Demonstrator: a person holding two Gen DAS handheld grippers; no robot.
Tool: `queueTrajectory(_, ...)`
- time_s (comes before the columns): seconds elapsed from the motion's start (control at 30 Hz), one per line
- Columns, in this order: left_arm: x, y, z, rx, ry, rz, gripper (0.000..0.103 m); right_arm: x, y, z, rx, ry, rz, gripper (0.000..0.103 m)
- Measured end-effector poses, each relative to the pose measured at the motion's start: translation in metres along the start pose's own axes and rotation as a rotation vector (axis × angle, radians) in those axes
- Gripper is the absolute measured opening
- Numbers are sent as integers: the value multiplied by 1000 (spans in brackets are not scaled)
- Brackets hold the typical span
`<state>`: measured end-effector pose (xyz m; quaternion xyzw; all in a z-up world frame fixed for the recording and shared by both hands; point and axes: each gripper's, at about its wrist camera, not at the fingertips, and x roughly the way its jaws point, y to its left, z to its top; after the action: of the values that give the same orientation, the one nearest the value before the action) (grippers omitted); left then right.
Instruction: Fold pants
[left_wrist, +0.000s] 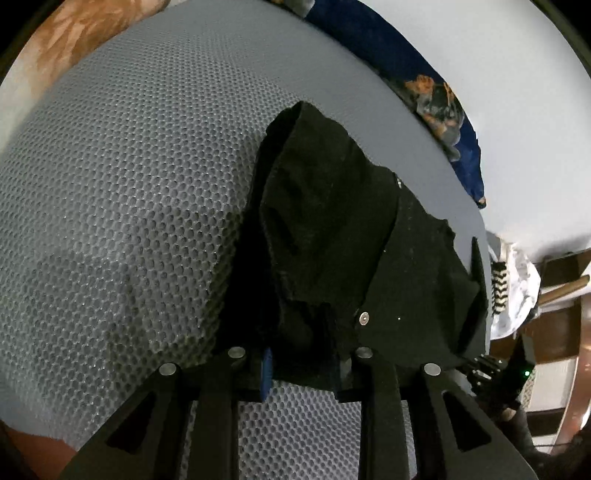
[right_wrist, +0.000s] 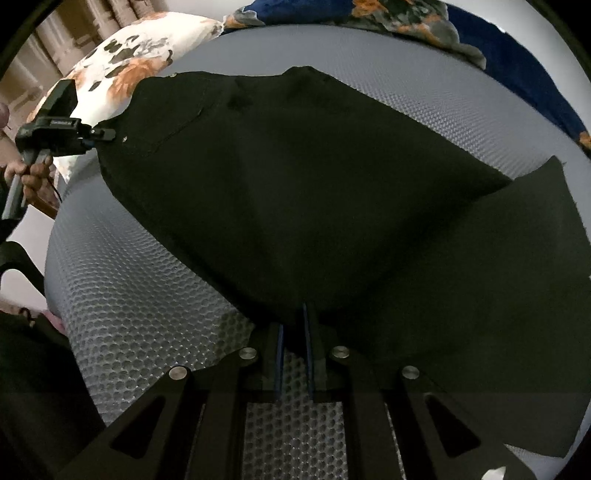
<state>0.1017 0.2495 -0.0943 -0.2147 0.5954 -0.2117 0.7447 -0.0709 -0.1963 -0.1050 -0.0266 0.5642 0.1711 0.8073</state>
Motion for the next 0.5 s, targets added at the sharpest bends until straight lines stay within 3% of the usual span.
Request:
queueTrajectory(0.07, -6, -1, -3, 16, 7, 8, 32, 1, -1, 0, -3, 4, 3, 9)
queueTrajectory(0.13, -15, -5, -4, 34, 2, 42, 52, 2, -2, 0, 6, 3, 8, 9)
queueTrajectory(0.2, -32, -12, -8, 93, -39, 143, 63, 1, -3, -1, 19, -3, 17, 9)
queueTrajectory(0.3, -55, -22, -13, 181, -115, 301, 64, 1, -6, -3, 38, -15, 28, 10)
queueTrajectory(0.33, -62, -25, -15, 193, -149, 322, 64, 1, -5, -3, 39, -17, 27, 10)
queueTrajectory(0.4, -77, -47, -25, 277, -240, 297, 64, 0, -6, -3, 41, -22, 30, 10)
queueTrajectory(0.5, -77, -99, -42, 453, -304, 223, 64, 0, -9, -1, 56, -22, 38, 11)
